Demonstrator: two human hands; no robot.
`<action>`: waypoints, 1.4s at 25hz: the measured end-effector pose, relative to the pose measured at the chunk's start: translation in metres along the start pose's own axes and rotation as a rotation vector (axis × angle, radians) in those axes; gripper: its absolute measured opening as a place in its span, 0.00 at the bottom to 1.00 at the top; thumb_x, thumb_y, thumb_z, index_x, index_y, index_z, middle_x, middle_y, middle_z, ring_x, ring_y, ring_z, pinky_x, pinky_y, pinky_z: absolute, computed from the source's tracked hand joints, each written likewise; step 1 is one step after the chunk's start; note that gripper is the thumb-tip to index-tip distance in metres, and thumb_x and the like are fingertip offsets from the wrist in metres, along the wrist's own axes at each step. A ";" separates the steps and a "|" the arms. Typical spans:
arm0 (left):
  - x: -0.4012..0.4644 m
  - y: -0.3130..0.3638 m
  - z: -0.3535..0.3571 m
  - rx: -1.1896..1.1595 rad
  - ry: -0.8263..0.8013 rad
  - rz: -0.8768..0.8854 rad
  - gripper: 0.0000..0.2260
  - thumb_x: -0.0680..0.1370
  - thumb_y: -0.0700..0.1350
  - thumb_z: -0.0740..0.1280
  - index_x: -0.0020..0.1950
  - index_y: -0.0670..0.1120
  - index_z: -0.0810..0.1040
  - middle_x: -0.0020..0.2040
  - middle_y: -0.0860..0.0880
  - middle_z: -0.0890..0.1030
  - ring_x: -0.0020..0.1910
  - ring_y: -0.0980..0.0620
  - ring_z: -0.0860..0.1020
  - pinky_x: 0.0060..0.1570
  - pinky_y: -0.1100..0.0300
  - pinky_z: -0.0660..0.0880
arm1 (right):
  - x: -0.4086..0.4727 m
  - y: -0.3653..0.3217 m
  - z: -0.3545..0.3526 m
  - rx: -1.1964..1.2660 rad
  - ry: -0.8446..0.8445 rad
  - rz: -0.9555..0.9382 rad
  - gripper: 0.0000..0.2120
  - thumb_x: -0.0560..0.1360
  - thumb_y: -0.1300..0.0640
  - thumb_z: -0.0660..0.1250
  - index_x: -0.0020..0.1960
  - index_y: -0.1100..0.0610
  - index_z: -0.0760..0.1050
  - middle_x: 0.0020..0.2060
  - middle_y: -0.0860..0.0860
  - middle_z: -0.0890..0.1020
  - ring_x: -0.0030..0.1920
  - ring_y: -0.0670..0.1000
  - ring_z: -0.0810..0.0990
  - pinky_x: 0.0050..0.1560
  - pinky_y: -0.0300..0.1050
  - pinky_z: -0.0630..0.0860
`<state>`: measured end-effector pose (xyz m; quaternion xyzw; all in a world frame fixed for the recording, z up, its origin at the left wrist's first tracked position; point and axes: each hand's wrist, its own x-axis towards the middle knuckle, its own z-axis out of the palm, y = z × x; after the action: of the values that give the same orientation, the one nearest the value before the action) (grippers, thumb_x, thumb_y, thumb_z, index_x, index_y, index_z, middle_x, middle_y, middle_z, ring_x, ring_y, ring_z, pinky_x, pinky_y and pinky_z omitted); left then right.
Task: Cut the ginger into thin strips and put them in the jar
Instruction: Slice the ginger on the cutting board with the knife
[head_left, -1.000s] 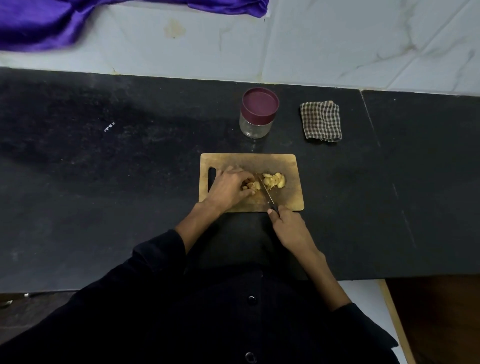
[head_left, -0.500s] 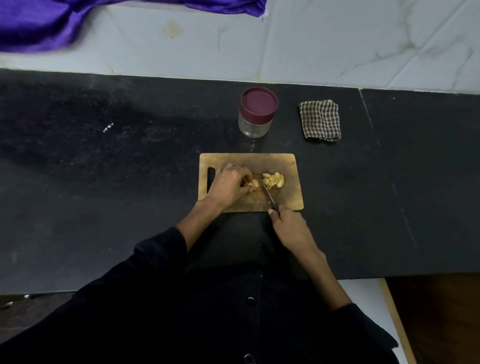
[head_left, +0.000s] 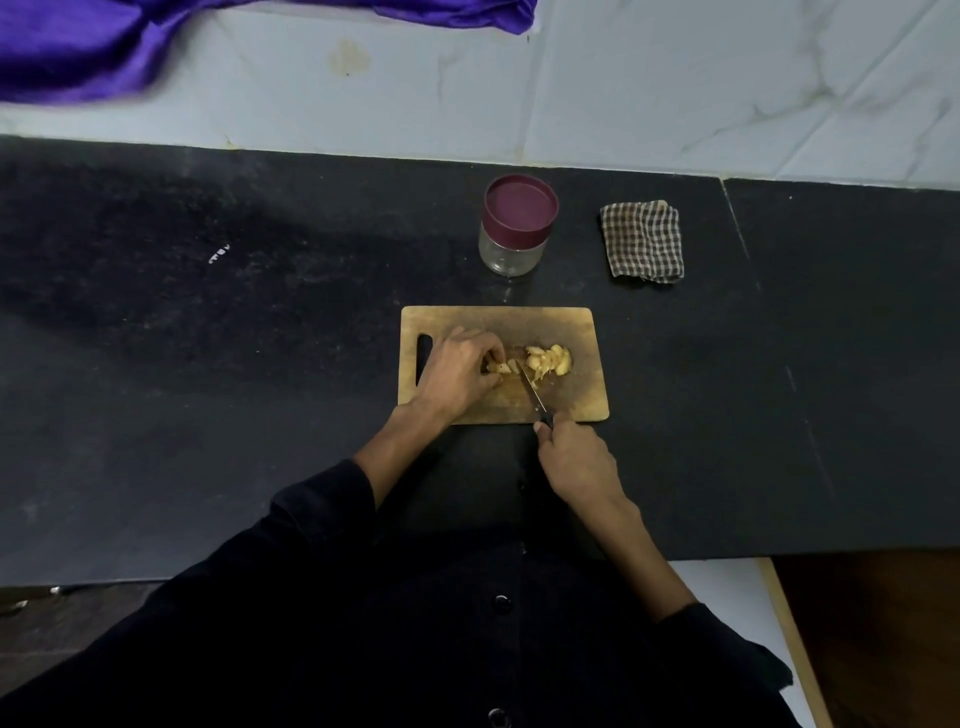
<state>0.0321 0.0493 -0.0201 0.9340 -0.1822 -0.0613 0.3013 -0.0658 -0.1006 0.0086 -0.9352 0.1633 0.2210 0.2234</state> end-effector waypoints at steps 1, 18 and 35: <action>0.001 0.000 0.000 0.001 0.021 -0.009 0.10 0.70 0.42 0.75 0.48 0.49 0.78 0.51 0.51 0.79 0.55 0.52 0.75 0.59 0.49 0.73 | -0.001 0.000 0.000 -0.005 0.007 0.011 0.15 0.84 0.49 0.53 0.57 0.58 0.73 0.52 0.57 0.80 0.53 0.59 0.79 0.48 0.52 0.73; -0.007 0.001 0.013 0.036 0.042 -0.094 0.14 0.73 0.47 0.72 0.58 0.49 0.80 0.56 0.51 0.81 0.61 0.50 0.73 0.64 0.49 0.65 | -0.004 -0.001 -0.006 0.051 0.019 -0.009 0.14 0.84 0.48 0.54 0.56 0.56 0.72 0.43 0.51 0.76 0.47 0.54 0.79 0.46 0.53 0.75; -0.016 0.009 0.017 0.142 0.059 -0.094 0.13 0.78 0.48 0.65 0.62 0.49 0.80 0.58 0.51 0.81 0.59 0.49 0.72 0.61 0.49 0.65 | 0.003 -0.015 0.005 0.043 0.027 -0.108 0.13 0.84 0.50 0.55 0.56 0.58 0.71 0.43 0.52 0.76 0.46 0.54 0.78 0.43 0.50 0.73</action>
<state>0.0108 0.0393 -0.0288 0.9619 -0.1329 -0.0347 0.2365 -0.0593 -0.0863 0.0082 -0.9405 0.1202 0.1923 0.2531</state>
